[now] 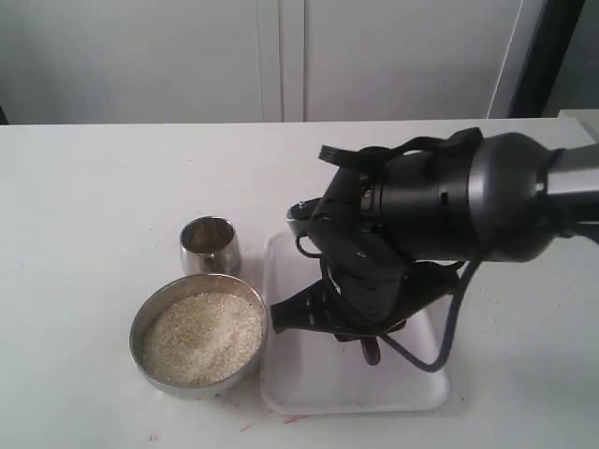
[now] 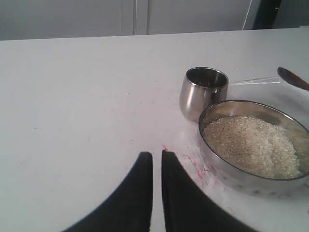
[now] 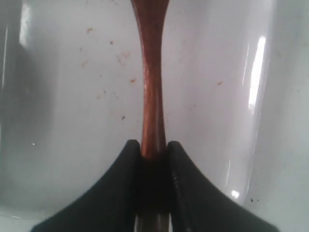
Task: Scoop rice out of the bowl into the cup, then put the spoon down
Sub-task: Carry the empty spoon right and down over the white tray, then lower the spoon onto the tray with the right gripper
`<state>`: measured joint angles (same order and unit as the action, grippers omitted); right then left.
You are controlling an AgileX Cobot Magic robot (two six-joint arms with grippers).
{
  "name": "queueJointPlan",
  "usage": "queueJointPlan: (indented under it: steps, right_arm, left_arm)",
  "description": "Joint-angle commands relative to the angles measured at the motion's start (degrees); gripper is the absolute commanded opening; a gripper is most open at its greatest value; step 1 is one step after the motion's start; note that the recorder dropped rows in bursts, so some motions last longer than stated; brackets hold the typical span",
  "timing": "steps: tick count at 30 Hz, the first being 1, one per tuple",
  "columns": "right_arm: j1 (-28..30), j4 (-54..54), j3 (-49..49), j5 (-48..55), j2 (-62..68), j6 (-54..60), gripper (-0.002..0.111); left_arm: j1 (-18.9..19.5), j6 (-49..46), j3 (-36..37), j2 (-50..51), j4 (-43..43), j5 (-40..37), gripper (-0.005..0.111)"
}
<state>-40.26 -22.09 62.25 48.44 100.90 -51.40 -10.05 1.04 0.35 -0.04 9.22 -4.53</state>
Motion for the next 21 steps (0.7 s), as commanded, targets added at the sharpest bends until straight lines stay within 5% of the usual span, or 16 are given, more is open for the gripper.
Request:
queueJointPlan:
  steps: [1, 21]
  right_arm:
    - [0.4, -0.6, 0.4, -2.4, 2.6, -0.9, 0.0]
    - [2.7, 0.5, 0.5, -5.4, 5.5, -5.5, 0.0]
  left_arm:
    - [-0.5, 0.0, -0.4, 0.0, 0.6, 0.2, 0.014]
    - [-0.5, 0.0, -0.4, 0.0, 0.6, 0.2, 0.014]
